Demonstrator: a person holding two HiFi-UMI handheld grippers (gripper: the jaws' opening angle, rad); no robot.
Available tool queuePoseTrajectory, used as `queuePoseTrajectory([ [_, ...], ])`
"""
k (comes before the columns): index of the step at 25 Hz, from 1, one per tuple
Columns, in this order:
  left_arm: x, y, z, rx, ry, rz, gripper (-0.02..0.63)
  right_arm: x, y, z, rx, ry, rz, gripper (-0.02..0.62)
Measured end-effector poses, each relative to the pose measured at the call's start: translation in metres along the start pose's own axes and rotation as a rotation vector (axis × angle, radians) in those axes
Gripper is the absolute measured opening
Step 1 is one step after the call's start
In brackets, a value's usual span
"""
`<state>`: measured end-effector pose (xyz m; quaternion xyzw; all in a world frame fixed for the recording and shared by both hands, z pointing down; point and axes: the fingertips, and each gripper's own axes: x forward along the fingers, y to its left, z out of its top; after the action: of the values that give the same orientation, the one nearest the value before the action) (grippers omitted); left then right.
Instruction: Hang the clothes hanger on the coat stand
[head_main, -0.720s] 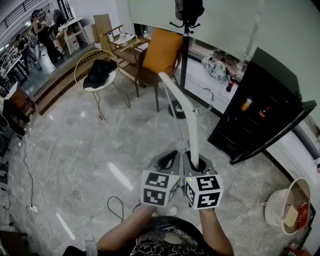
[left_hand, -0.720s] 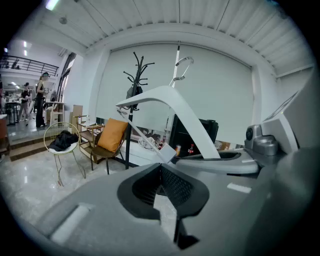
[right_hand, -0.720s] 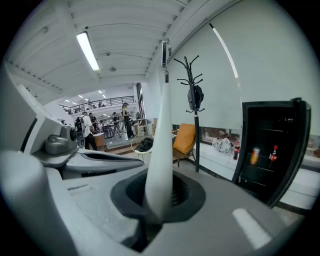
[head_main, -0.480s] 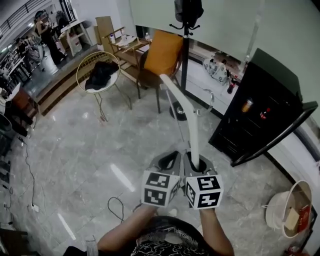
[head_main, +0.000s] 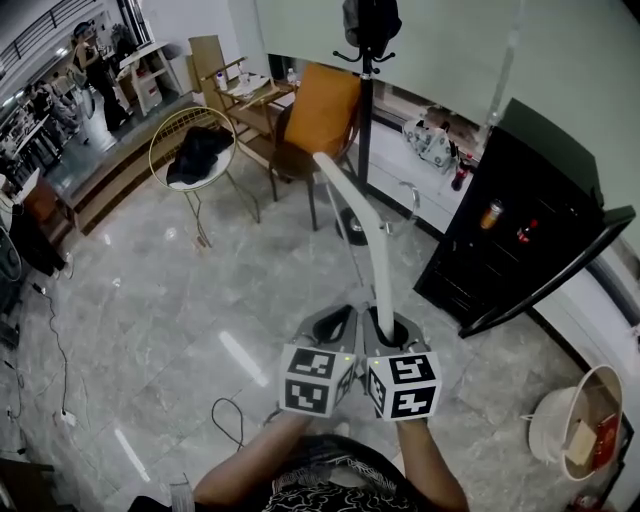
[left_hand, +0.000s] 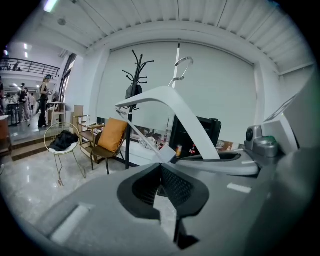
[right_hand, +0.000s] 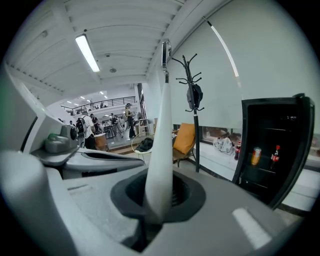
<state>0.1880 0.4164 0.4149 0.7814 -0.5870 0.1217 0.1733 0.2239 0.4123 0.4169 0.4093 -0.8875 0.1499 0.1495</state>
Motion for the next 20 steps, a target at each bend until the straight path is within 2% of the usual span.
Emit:
queuePoseTrajectory([
  [8,0.030,0.023,0.008,-0.023,0.020,-0.030,0.006,0.036,-0.010,0.012,0.001,0.013,-0.017,0.023],
  [20,0.086,0.104,0.044,-0.029,0.025,-0.100,0.006,0.128,-0.013,0.053,0.025,0.020,-0.078,0.023],
])
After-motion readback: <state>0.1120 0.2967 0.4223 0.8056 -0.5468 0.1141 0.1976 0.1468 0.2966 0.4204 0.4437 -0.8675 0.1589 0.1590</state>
